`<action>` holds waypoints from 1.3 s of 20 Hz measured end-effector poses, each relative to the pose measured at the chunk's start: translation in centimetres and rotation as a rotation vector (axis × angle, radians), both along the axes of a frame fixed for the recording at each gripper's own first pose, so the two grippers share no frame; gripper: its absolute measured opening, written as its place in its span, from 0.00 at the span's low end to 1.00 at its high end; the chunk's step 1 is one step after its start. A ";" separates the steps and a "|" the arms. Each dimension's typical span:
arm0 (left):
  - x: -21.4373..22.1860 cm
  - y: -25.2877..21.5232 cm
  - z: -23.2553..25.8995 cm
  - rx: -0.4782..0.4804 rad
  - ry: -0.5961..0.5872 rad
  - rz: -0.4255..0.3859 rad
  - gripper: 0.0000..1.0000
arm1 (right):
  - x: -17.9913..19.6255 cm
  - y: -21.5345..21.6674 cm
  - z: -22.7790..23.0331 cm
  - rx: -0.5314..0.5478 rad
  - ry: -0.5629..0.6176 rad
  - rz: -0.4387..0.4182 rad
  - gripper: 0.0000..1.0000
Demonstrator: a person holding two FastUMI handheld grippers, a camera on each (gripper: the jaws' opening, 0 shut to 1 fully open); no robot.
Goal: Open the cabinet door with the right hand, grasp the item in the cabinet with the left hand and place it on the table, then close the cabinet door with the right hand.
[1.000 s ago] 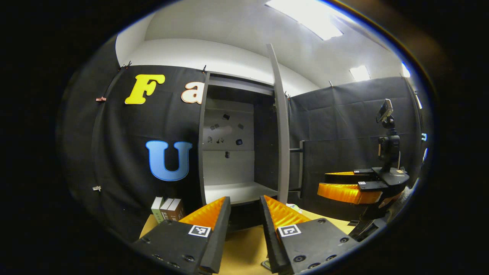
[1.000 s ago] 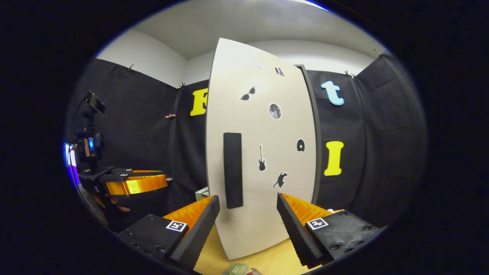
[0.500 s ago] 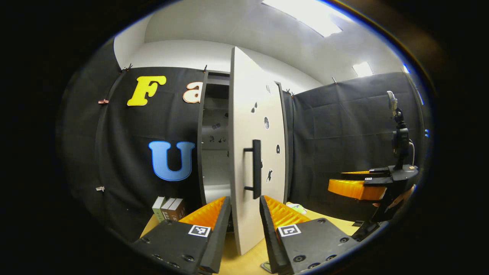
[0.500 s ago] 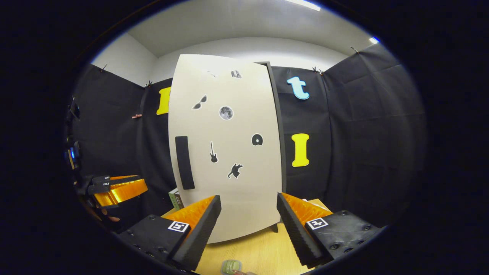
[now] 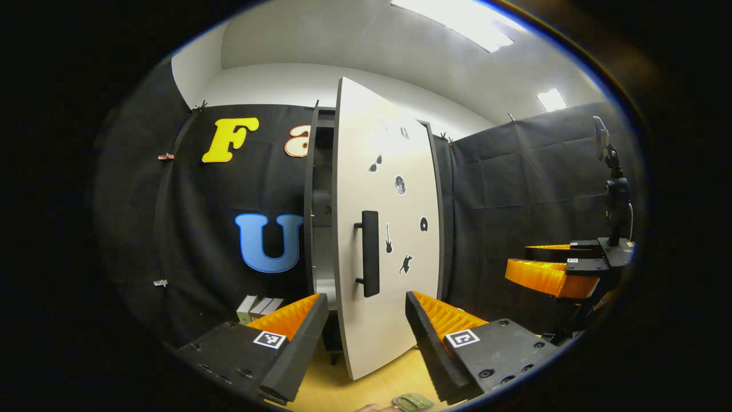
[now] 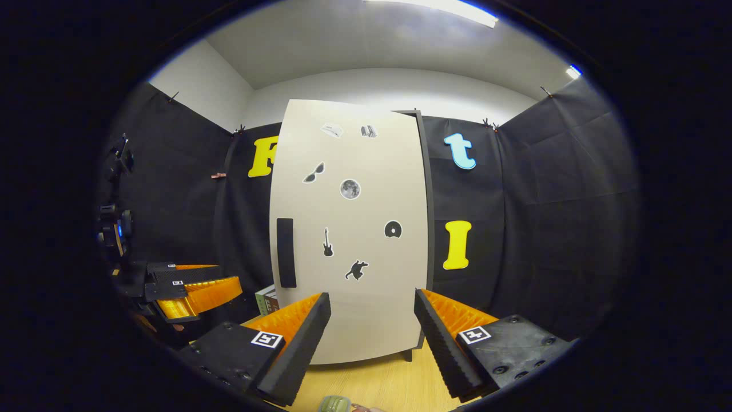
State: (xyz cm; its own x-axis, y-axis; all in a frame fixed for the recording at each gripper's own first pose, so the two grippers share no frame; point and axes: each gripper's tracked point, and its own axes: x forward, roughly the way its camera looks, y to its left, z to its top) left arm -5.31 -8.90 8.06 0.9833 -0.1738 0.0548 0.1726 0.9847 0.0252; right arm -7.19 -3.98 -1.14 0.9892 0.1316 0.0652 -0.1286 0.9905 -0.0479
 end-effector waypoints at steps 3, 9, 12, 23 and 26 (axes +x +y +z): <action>0.1 0.4 0.3 0.004 -0.014 0.032 0.98 | -0.2 0.0 0.0 -0.014 -0.001 0.005 0.95; 0.3 0.2 -0.2 -0.006 0.003 0.027 0.98 | -0.3 0.4 -0.1 -0.045 0.005 0.015 0.97; 0.5 0.2 -0.2 -0.004 0.005 0.023 0.98 | -0.1 0.2 -0.1 -0.041 0.008 0.012 0.97; 1.2 1.2 -0.4 0.006 0.012 0.035 0.98 | 0.6 0.8 -0.2 -0.038 0.022 0.014 0.97; 1.4 1.2 -0.6 0.015 0.011 0.034 0.98 | 0.7 0.9 -0.1 -0.045 0.023 0.017 0.97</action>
